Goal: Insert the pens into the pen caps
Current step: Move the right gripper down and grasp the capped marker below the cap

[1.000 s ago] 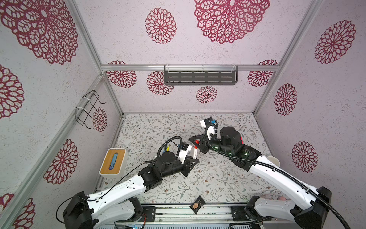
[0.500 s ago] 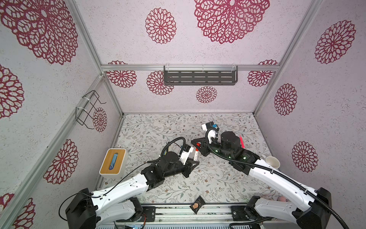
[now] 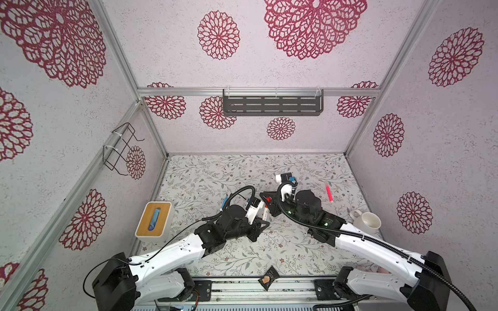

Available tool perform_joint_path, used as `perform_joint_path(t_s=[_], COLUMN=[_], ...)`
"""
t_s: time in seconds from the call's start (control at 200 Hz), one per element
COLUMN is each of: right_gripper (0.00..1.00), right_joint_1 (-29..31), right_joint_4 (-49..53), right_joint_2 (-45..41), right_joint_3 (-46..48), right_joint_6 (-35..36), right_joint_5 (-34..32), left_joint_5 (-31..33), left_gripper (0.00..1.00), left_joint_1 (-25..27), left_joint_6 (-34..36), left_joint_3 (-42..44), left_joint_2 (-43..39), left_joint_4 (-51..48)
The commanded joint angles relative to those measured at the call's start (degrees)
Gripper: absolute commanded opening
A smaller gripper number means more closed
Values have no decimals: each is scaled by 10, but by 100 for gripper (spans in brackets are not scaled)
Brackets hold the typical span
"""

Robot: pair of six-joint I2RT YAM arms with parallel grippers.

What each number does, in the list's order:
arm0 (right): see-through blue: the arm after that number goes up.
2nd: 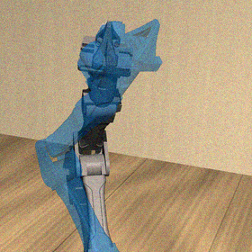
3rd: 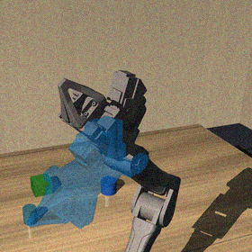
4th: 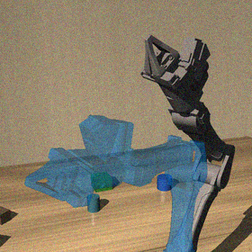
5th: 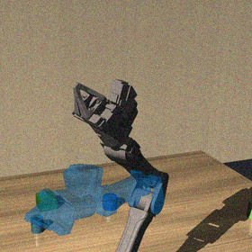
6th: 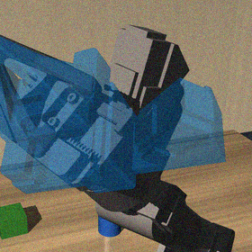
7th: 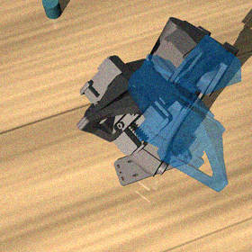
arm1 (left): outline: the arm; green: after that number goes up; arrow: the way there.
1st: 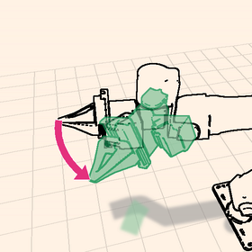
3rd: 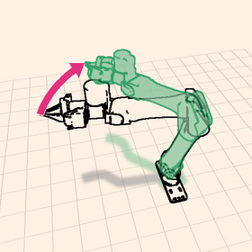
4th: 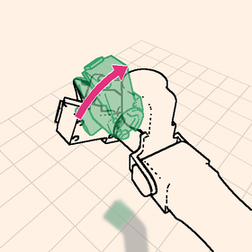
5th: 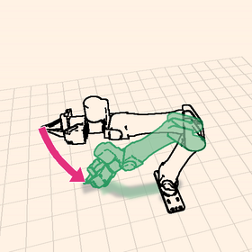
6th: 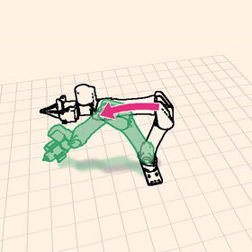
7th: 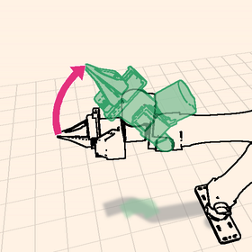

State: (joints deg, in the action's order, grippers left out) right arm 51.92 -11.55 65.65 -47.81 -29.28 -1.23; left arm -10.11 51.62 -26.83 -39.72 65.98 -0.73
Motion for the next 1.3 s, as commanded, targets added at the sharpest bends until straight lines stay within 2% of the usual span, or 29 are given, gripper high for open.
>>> perform_joint_path(t_s=[0.0, 0.27, 0.49, 0.71, 0.796, 0.941, 1.111, 1.166, 1.296], right_gripper=[0, 0, 0, 0, 0, 21, 56, 60, 61], right_joint_1=[48, 77, 82, 84, 82, 59, -1, -15, -31], right_joint_4=[73, 41, 45, 52, 86, 150, 151, 145, 153], right_joint_2=[13, 18, 4, -6, -11, -23, -56, -71, -100], right_joint_3=[48, 87, 104, 94, 59, -16, -57, -60, -62], right_joint_6=[-25, -40, -39, -33, -9, 39, 56, 57, 65], right_joint_5=[51, 71, 104, 94, 79, 65, 115, 128, 127], left_joint_5=[25, -40, -62, -75, -84, -87, -75, -72, -63], left_gripper=[0, 0, 0, 0, 0, 0, 0, 0, 0], left_joint_1=[-38, -78, -108, -116, -115, -113, -100, -96, -89], left_joint_6=[-11, -30, -34, -31, -36, -42, -37, -36, -33], left_joint_3=[-41, -40, -41, -47, -42, -19, 2, 9, 19], left_joint_2=[-27, -36, -49, -42, -38, -40, -50, -55, -60], left_joint_4=[131, 163, 163, 155, 141, 130, 105, 102, 94])
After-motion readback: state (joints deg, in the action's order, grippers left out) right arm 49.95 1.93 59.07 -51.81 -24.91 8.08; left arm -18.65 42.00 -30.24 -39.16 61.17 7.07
